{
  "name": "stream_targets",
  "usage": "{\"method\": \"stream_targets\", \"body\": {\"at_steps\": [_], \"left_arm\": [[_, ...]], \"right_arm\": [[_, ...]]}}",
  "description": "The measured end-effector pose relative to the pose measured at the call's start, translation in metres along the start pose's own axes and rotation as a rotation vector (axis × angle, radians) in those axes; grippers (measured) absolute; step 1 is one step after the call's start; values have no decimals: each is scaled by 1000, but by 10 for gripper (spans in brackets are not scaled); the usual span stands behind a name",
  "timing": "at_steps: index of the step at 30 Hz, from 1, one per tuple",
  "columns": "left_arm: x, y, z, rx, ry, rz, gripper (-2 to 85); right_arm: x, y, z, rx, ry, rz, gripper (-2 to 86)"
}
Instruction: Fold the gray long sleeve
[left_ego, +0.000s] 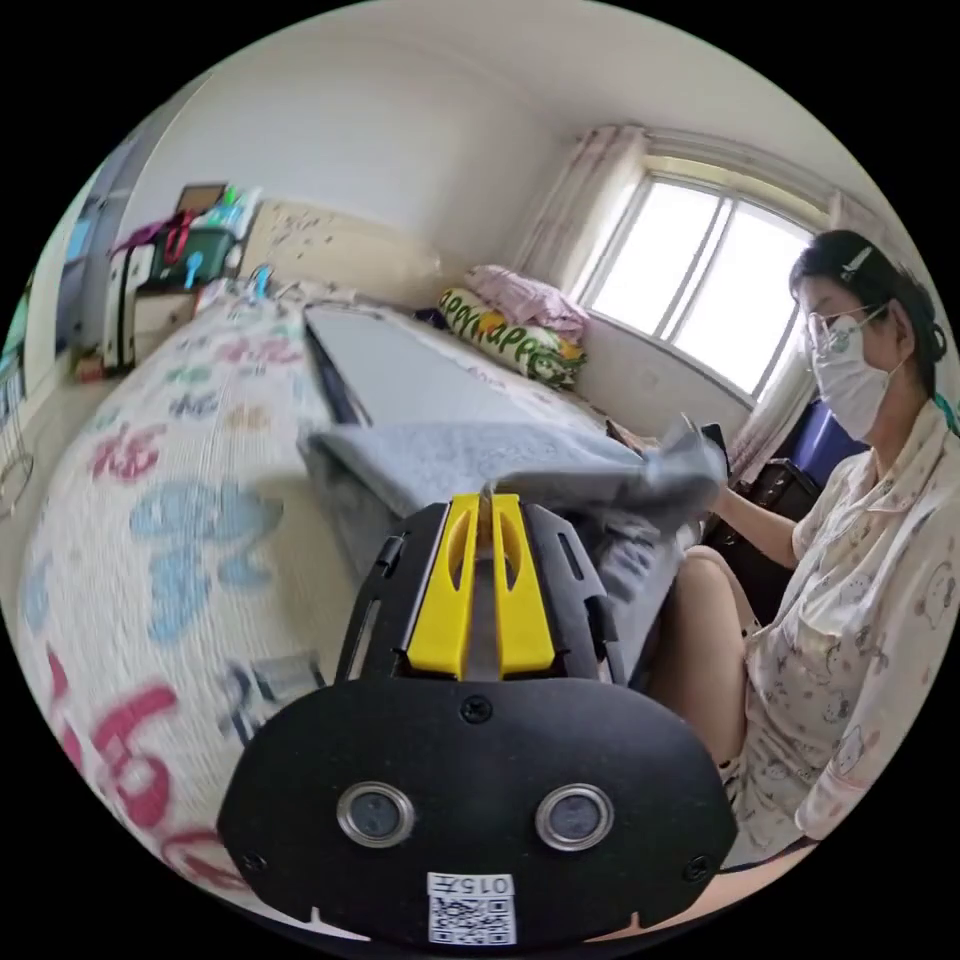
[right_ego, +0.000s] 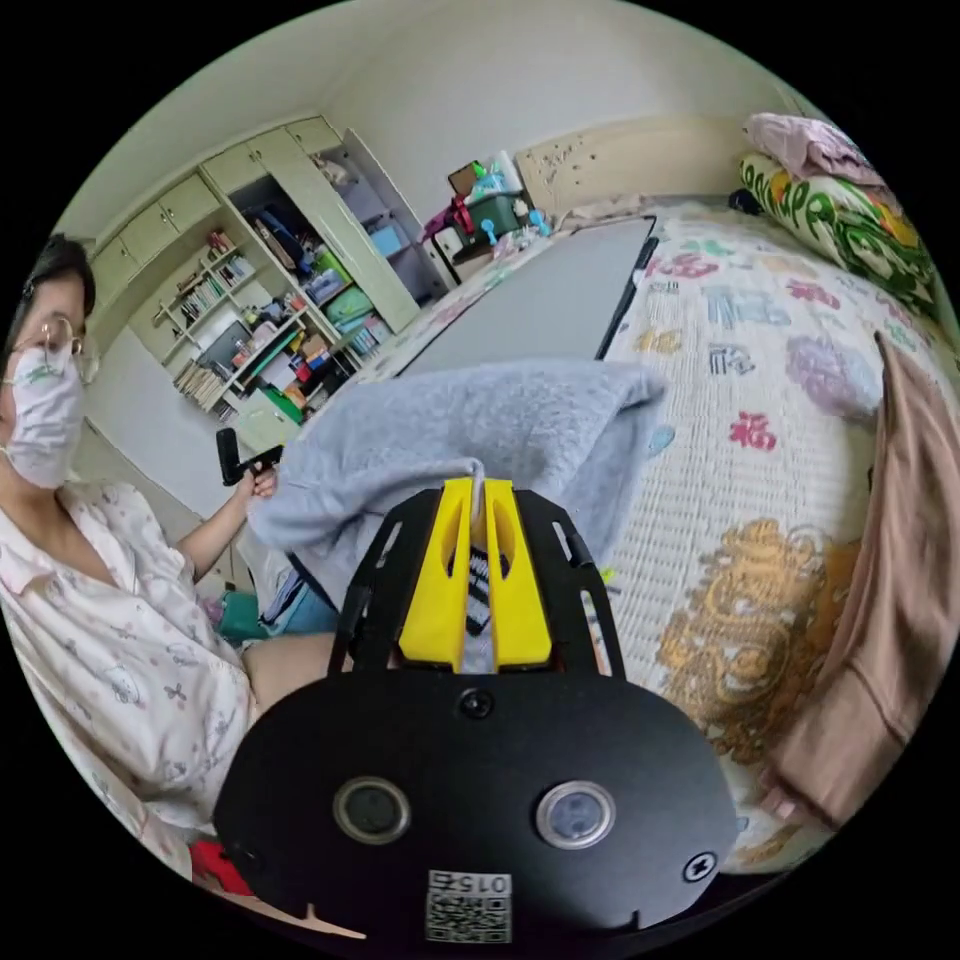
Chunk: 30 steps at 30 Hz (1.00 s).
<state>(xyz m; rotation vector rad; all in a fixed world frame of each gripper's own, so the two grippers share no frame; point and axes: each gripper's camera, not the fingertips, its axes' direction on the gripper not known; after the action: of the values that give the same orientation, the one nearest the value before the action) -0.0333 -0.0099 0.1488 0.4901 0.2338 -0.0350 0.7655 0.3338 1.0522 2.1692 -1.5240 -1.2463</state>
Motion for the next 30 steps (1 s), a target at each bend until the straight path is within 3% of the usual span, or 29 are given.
{"method": "stream_targets", "body": {"at_steps": [3,8,13,16,20,23,27,30], "left_arm": [[29,30,-12,-24,-106,21,8],[47,1,-45,-40,-203,-12,26],[65,-5,-87,-31,-276,-101,57],[80,16,-115,112,-293,-247,73],[105,27,-83,80,-154,-328,107],[112,18,-54,47,-37,-340,120],[122,-14,-46,36,-67,-334,117],[132,-39,-57,-2,-48,-269,28]], "right_arm": [[-35,14,-7,-19,165,-50,29],[-53,0,-60,-18,191,53,73],[-83,19,-122,79,117,123,90],[-91,34,-140,111,73,256,148],[-107,36,-138,133,-174,304,162],[-114,18,-126,93,-206,319,156],[-119,-7,-103,-74,-189,308,84],[-125,-12,-113,-110,-154,271,31]]}}
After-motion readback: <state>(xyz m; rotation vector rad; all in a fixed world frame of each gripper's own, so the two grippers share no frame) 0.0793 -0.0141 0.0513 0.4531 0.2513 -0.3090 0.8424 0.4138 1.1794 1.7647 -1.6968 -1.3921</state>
